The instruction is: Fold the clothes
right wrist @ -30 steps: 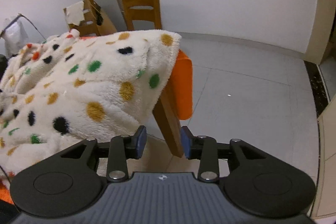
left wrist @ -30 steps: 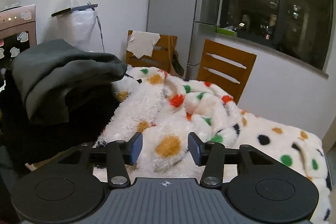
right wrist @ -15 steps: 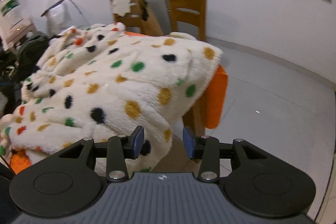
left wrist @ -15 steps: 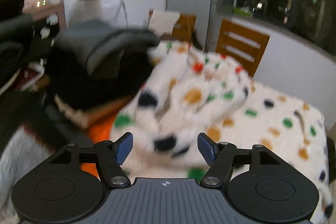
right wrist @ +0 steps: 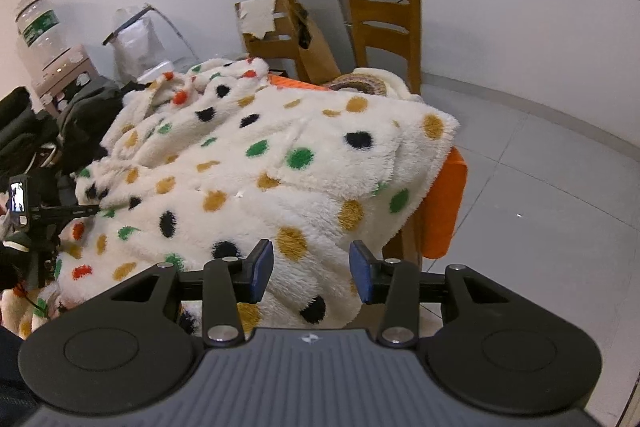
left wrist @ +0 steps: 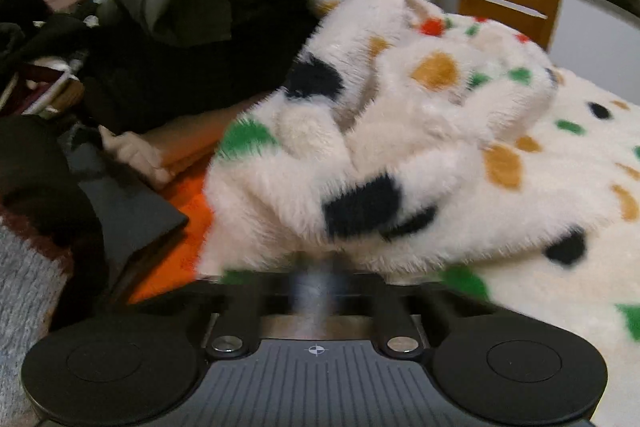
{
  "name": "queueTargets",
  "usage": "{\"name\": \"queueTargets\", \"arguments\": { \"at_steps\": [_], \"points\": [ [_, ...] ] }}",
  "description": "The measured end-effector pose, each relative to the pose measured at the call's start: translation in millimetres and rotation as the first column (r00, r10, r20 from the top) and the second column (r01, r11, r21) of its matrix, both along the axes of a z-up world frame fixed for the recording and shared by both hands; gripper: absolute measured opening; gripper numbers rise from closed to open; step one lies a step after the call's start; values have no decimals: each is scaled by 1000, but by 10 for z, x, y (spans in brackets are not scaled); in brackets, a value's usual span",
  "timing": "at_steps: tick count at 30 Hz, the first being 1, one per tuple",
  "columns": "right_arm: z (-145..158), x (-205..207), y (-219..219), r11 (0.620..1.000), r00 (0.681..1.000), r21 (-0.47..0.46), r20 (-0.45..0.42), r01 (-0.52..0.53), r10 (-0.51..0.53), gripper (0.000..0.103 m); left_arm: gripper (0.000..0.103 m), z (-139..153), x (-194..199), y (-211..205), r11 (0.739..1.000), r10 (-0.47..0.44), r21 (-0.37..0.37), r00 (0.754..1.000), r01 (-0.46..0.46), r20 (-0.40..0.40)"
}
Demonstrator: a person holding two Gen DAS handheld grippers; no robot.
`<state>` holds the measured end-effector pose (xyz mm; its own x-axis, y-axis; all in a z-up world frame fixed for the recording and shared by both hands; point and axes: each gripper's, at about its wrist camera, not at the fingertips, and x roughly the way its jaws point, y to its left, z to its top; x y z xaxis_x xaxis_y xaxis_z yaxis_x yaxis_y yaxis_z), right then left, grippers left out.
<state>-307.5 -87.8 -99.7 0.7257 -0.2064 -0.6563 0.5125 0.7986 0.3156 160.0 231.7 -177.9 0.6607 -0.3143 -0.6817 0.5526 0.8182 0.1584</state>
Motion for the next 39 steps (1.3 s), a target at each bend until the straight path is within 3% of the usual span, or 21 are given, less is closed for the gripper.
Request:
{"name": "queueTargets", "arguments": {
  "at_steps": [2,4,9,12,18,20,26,31,34,39],
  "points": [
    [-7,-31,22,1000,1000,5,-1,17,-17,48,5,72,-10,-59,1000,10,11,997,-11,76],
    [-5,-64,47,1000,1000,-3,-9,29,-30,48,5,258,55,-78,998,53,-25,988,-50,147],
    [-2,-123,71,998,998,-23,-10,55,-55,48,2,718,396,-99,982,181,-98,940,-159,289],
    [-28,-95,142,999,999,-28,-15,40,-41,48,2,864,721,-21,967,235,-152,946,-204,224],
    [-61,7,292,1000,1000,-22,-1,-13,12,48,10,938,578,46,986,117,-135,978,-95,171],
    [-81,11,309,1000,1000,-11,6,-19,19,48,30,939,463,124,989,77,-139,989,-59,129],
    [-140,-28,338,999,999,16,14,-48,48,48,61,857,-39,332,988,-54,-143,998,57,26],
    [-146,-125,382,996,995,15,31,-92,91,51,67,697,-520,462,982,-140,-141,987,127,-81],
    [-175,-227,425,994,994,25,40,-106,105,51,67,623,-857,500,973,-215,-115,965,199,-151],
    [-309,-447,570,995,997,69,37,-75,72,51,76,480,-1360,573,932,-350,33,921,361,-172]
  ]
}}
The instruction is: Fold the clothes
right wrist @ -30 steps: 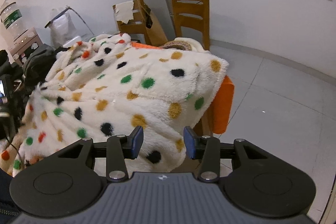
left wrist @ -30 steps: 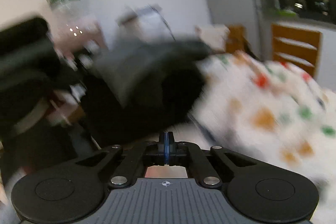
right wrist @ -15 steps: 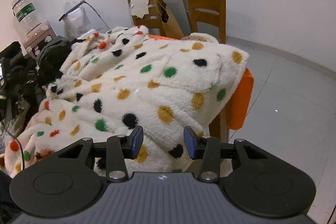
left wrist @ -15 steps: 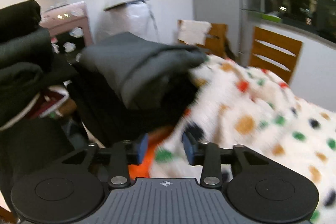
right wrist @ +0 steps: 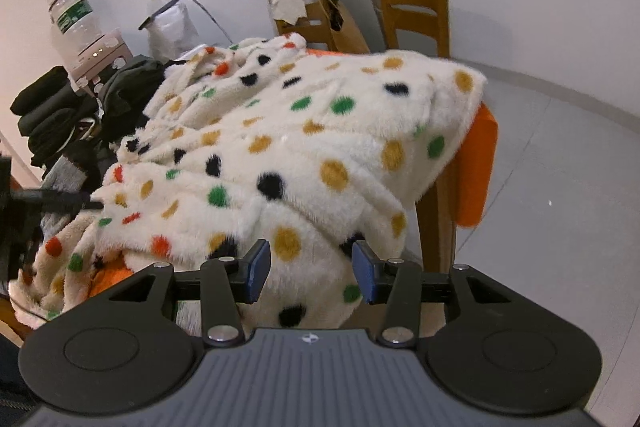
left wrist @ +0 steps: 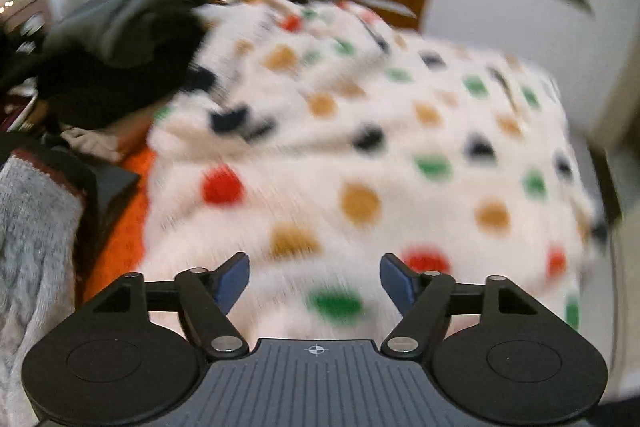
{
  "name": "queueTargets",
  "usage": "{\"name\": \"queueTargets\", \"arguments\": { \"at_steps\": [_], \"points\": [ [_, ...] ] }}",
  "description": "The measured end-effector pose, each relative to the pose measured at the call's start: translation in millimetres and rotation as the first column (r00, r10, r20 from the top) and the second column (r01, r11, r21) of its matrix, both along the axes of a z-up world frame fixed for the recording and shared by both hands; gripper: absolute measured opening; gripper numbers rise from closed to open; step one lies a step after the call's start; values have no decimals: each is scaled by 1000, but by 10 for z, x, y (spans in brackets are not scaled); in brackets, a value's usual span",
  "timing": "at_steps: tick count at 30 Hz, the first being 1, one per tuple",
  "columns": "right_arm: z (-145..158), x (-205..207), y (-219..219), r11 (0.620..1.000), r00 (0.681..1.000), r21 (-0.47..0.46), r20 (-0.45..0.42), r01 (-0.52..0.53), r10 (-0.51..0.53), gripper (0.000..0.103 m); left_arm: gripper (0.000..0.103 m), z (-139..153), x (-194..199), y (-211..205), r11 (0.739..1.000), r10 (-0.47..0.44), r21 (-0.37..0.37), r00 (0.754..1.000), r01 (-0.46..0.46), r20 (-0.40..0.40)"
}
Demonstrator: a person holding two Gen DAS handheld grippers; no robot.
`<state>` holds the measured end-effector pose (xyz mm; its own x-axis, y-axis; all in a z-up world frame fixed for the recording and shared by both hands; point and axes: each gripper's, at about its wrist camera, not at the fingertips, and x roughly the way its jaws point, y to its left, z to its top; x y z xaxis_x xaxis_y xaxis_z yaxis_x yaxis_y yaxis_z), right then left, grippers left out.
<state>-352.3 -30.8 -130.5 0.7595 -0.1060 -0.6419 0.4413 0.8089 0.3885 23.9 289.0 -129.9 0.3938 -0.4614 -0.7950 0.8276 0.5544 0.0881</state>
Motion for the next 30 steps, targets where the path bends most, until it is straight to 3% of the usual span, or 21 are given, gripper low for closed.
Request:
{"name": "queueTargets", "arguments": {
  "at_steps": [6,11,12,14,15,19,22,26,30],
  "points": [
    [-259,-191,377,997,997,28,-16,79,-78,52,76,-367,-259,101,984,-131,124,991,126,32],
    [-484,-208,804,987,987,41,-39,156,-154,53,72,-512,-359,232,963,-202,211,969,169,143],
    [-540,-197,883,986,986,47,-43,161,-159,54,68,-516,-350,269,960,-207,225,964,167,169],
    [-658,-169,1040,983,984,60,-56,171,-168,55,21,-494,-313,340,958,-214,240,952,160,219],
    [-732,-140,1116,983,983,65,-71,172,-168,55,20,-460,-282,375,958,-213,240,946,154,244],
    [-959,-17,1349,977,980,105,-91,186,-177,55,19,-52,-139,430,985,-156,121,925,121,348],
    [-1083,152,1528,987,987,80,-95,140,-132,56,18,292,-75,375,989,-145,47,910,138,389],
    [-1229,460,1836,998,993,-54,-109,35,-41,63,18,618,-20,285,982,-170,2,893,187,417],
    [-1396,727,2070,979,990,-204,-141,-10,-19,65,19,744,31,278,973,-208,0,882,230,423]
  ]
}}
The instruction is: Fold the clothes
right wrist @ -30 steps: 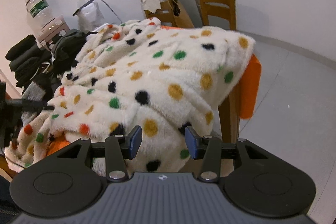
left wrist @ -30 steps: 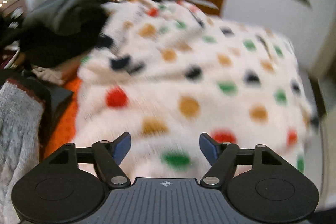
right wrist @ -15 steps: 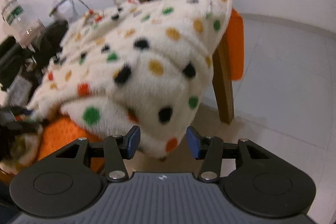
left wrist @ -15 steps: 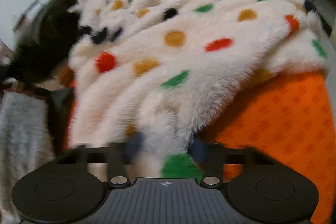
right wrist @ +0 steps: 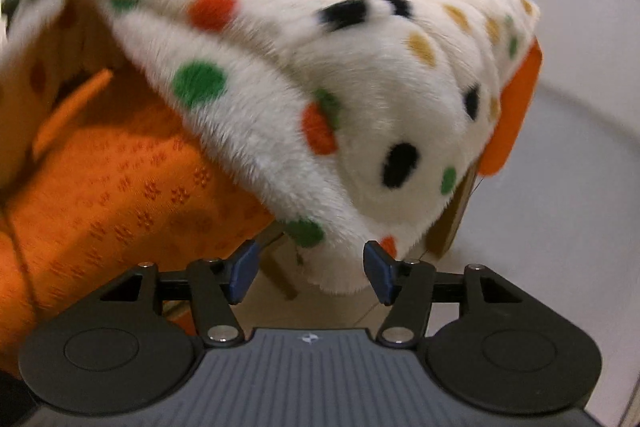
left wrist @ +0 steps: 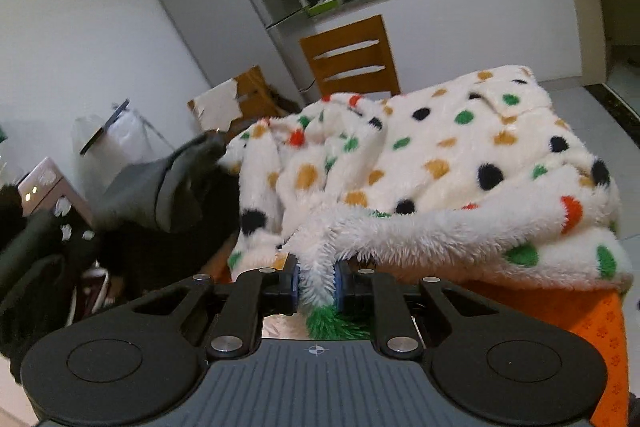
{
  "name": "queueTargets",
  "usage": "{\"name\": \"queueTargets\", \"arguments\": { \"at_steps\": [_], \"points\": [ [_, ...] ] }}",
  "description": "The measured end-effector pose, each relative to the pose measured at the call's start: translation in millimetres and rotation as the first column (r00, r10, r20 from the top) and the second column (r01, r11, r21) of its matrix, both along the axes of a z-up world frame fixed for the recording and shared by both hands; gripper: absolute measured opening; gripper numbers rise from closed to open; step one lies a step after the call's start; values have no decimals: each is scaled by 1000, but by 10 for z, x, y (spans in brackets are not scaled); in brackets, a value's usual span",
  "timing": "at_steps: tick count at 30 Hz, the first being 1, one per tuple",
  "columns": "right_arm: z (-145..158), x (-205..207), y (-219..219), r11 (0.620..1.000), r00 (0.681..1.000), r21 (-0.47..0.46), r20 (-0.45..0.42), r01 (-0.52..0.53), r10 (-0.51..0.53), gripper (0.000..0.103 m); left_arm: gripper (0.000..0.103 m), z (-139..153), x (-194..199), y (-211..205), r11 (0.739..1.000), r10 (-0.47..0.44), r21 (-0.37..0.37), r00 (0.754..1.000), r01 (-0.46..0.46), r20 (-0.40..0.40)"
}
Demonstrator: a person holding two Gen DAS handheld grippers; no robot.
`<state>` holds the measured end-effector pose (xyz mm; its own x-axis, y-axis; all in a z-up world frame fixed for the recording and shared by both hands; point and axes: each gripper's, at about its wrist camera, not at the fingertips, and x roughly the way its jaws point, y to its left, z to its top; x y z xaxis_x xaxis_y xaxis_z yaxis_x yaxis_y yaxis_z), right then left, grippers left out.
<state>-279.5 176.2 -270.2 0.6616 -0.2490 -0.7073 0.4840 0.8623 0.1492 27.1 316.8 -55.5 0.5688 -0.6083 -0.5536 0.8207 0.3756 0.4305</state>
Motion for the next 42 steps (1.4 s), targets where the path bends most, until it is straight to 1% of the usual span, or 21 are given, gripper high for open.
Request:
{"name": "queueTargets", "arguments": {
  "at_steps": [3,6,7,8,9,10,14,17,19,22,25,28,32,34,35,36,37,38,39,40,42],
  "points": [
    [-158,195,129,996,999,-94,-34,-10,7,65,19,34,-37,43,1000,-11,-1,1000,11,-10],
    [-322,344,163,986,996,-167,-87,13,-28,65,19,25,11,60,1000,-15,1,1000,15,-20],
    [-379,389,162,982,993,-188,-107,23,-44,62,19,13,10,72,1000,-18,2,1000,18,-15],
    [-426,423,157,978,990,-206,-126,32,-59,43,19,1,10,84,1000,-22,3,1000,22,-10],
    [-453,433,143,976,987,-215,-143,37,-69,29,19,-10,9,100,1000,-24,3,1000,24,-4],
    [-467,435,128,974,985,-222,-155,41,-77,12,19,-21,7,118,1000,-27,3,1000,27,3],
    [-157,162,96,967,985,-243,-130,78,-112,10,19,-65,55,267,999,-33,31,999,33,2],
    [260,-162,151,954,987,-284,-101,94,-127,9,19,-154,80,458,992,-70,111,997,68,22],
    [560,-374,241,943,988,-322,-93,85,-121,9,19,-292,64,583,977,-111,189,993,102,38],
    [823,-592,402,929,986,-365,-123,59,-111,9,22,-546,21,728,950,-142,278,990,138,-7],
    [818,-688,504,936,979,-350,-170,43,-109,9,23,-737,-36,806,934,-143,324,989,151,-47],
    [600,-736,615,956,974,-287,-192,58,-117,9,23,-837,-80,872,920,-136,363,989,149,-59],
    [340,-644,578,971,975,-234,-202,47,-96,10,23,-858,-60,951,912,-106,390,992,124,-68],
    [260,-597,557,979,978,-201,-193,42,-81,12,25,-877,-50,960,913,-98,389,992,120,-76],
    [236,-579,538,982,979,-183,-187,42,-77,17,27,-855,-44,970,921,-91,372,992,119,-92],
    [256,-570,498,986,981,-162,-180,47,-77,23,31,-825,-36,983,929,-82,352,990,116,-110],
    [293,-570,459,988,982,-143,-174,50,-75,32,40,-796,-29,995,937,-74,331,989,113,-129],
    [341,-585,424,990,984,-135,-165,51,-73,38,49,-739,-8,1023,949,-57,297,986,103,-159],
    [398,-609,394,990,985,-128,-159,50,-70,41,52,-673,17,1054,962,-39,259,981,89,-192],
    [474,-652,372,991,986,-125,-156,44,-64,46,59,-606,53,1087,974,-14,218,974,65,-227],
    [583,-722,339,992,987,-120,-148,38,-56,47,60,-508,131,1107,989,45,149,959,-3,-281]
  ]
}}
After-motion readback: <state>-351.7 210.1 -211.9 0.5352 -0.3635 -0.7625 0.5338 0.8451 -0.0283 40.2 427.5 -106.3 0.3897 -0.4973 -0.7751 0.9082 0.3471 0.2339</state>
